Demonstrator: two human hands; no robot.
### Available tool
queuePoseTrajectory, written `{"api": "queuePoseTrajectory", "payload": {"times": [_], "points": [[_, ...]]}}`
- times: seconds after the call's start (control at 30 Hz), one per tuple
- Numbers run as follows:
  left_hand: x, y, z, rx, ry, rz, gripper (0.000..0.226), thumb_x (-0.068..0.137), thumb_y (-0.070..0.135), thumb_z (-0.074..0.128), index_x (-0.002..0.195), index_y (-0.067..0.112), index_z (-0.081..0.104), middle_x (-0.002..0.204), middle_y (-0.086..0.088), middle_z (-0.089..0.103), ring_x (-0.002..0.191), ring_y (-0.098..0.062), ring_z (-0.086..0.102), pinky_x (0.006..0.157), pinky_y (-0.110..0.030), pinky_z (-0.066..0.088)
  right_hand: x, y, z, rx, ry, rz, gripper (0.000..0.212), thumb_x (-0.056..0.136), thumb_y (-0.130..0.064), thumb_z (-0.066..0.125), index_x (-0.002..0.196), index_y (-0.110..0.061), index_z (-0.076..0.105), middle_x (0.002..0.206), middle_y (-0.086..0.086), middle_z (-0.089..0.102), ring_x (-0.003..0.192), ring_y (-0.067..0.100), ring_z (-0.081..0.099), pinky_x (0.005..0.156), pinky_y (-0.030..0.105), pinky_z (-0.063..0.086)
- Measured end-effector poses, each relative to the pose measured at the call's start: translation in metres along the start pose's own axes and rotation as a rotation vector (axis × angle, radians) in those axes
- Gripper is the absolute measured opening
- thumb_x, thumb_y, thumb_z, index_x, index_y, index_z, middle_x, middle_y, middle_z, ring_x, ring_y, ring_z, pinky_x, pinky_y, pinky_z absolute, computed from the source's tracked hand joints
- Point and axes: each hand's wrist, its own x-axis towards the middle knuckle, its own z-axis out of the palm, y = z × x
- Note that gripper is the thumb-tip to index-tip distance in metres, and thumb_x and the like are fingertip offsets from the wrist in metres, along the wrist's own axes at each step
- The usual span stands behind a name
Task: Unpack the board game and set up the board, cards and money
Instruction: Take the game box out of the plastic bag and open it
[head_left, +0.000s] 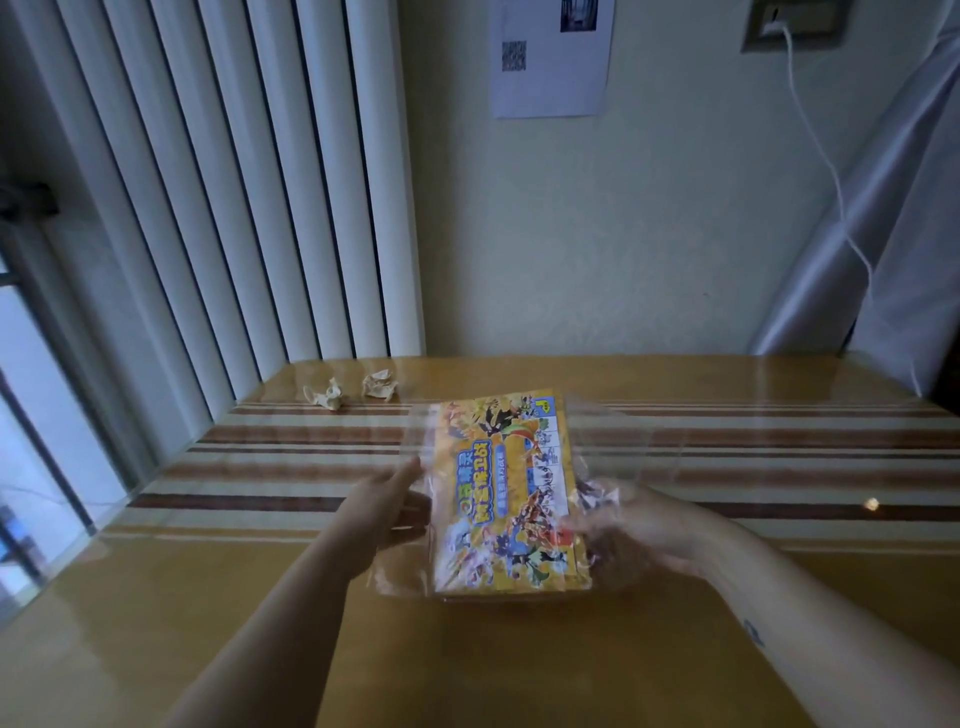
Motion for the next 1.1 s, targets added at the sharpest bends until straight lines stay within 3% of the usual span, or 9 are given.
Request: {"api": "queuePoseTrajectory", "payload": {"times": [0.1,0.23,0.37,0.43,0.57,0.7,0.8,0.93,1.1], "points": [[0.008,-0.004,0.015,0.294,0.217,0.201,0.030,0.099,0.019,0.045,0.079,0.002,0.060,0.063,-0.005,0.053,0.054,-0.015,0.046,0.051,-0.025,0.040,0.006,-0.001,0.005,-0.103,0.116,-0.058,0.020,0.089,-0.035,0.060,0.108,-0.034,0.052,0.106,-0.018,0.056,0.091,-0.002,0.051,0.092,0.024,0.034],[0.006,-0.013,0.021,0.366,0.393,0.346,0.028,0.099,0.019,0.042,0.078,0.013,0.058,0.068,0.001,0.058,0.060,-0.012,0.052,0.049,-0.025,0.033,0.011,0.000,0.014,-0.159,0.273,-0.086,0.043,0.089,-0.054,0.051,0.115,-0.022,0.063,0.097,-0.006,0.066,0.083,0.006,0.060,0.082,0.029,0.045],[0.009,-0.017,0.010,0.347,0.520,0.308,0.032,0.100,0.022,0.039,0.080,0.004,0.057,0.068,-0.006,0.056,0.063,-0.018,0.049,0.053,-0.028,0.031,0.010,-0.002,0.017,-0.091,0.262,-0.084,0.049,0.080,-0.060,0.050,0.099,-0.018,0.068,0.085,0.000,0.068,0.086,0.019,0.063,0.097,0.039,0.042],[0.011,-0.021,0.001,0.363,0.542,0.287,0.032,0.100,0.020,0.039,0.079,0.003,0.056,0.066,-0.006,0.053,0.063,-0.019,0.048,0.052,-0.029,0.029,0.013,0.003,0.014,0.002,0.280,-0.073,0.043,0.089,-0.046,0.051,0.111,-0.011,0.066,0.107,0.016,0.066,0.100,0.032,0.062,0.102,0.040,0.039],[0.013,-0.027,-0.012,0.390,0.544,0.265,0.031,0.101,0.022,0.038,0.086,0.005,0.059,0.070,-0.005,0.054,0.063,-0.015,0.048,0.051,-0.028,0.030,0.019,0.013,0.007,0.005,0.345,-0.051,0.026,0.094,-0.039,0.053,0.092,-0.019,0.069,0.099,0.003,0.071,0.090,0.018,0.064,0.085,0.031,0.047],[0.012,-0.032,-0.038,0.395,0.593,0.209,0.031,0.101,0.022,0.038,0.096,0.002,0.060,0.076,-0.005,0.055,0.067,-0.016,0.047,0.055,-0.030,0.030,0.018,0.017,-0.012,0.077,0.440,-0.007,0.030,0.094,-0.040,0.053,0.100,-0.014,0.068,0.100,-0.001,0.068,0.091,0.019,0.064,0.089,0.035,0.046],[0.011,-0.033,-0.058,0.385,0.654,0.174,0.031,0.101,0.021,0.038,0.106,-0.002,0.059,0.088,-0.013,0.059,0.076,-0.022,0.049,0.066,-0.032,0.034,0.019,0.019,-0.019,0.150,0.483,0.012,0.021,0.098,-0.035,0.047,0.093,-0.020,0.060,0.087,-0.003,0.063,0.078,0.014,0.058,0.077,0.032,0.045],[0.002,-0.039,-0.089,0.302,0.787,0.077,0.034,0.101,0.019,0.035,0.114,-0.006,0.055,0.108,-0.026,0.059,0.093,-0.034,0.053,0.079,-0.041,0.039,0.040,0.027,-0.013,0.225,0.654,0.032,0.044,0.093,-0.046,0.048,0.097,-0.006,0.067,0.100,0.017,0.070,0.093,0.034,0.066,0.094,0.051,0.048],[-0.017,-0.049,-0.130,0.094,0.945,-0.082,0.033,0.098,0.012,0.033,0.107,-0.013,0.052,0.102,-0.031,0.057,0.093,-0.041,0.055,0.075,-0.043,0.042,0.065,0.012,0.005,0.362,0.803,0.017,0.040,0.090,-0.043,0.051,0.088,-0.006,0.066,0.091,0.016,0.070,0.083,0.034,0.067,0.084,0.053,0.053]]}}
